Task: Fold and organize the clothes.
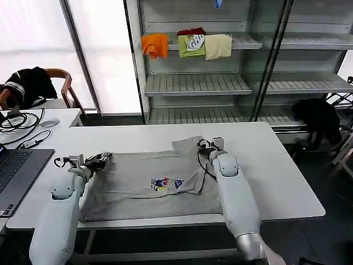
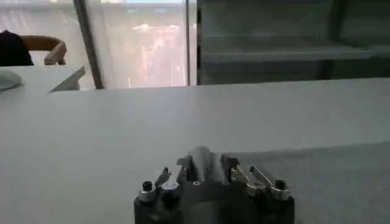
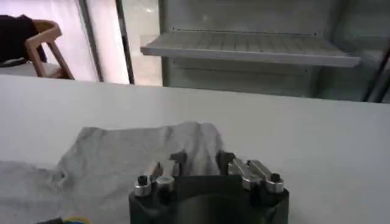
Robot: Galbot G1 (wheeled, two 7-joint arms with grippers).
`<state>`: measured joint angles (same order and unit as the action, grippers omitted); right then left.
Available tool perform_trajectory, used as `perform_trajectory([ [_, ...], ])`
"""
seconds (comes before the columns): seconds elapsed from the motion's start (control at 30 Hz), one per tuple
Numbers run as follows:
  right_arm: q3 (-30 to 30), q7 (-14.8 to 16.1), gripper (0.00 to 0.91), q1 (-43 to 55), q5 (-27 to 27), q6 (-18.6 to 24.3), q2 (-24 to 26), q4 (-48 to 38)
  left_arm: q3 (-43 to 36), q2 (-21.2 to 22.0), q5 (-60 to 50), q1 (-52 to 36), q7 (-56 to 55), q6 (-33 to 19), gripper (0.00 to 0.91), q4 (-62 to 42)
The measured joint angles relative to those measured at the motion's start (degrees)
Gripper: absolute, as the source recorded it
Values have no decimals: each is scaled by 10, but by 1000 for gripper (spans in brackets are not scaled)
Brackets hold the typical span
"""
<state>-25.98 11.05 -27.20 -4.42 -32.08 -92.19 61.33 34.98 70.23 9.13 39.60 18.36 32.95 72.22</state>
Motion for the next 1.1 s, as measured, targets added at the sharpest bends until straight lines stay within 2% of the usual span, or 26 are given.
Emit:
perform_trajectory([
  [0.23,6,-5,0,-12,6,8,0,15,2,2,11,2,9,0,0,0],
  [0.53,21,-29,0,-43,29,77,0,60,12,5,63,9,5,-19,0,24],
  [0.67,31,-37,0,-65,43,93,0,97,19,6,95,17,4,-30,0,44],
  [0.9,37,-41,0,-108,62,100,0,170,30,1,138,39,11,-39,0,83],
  [1.1,37,-39,0,-154,80,88,0,241,45,-11,170,73,20,-46,0,121],
])
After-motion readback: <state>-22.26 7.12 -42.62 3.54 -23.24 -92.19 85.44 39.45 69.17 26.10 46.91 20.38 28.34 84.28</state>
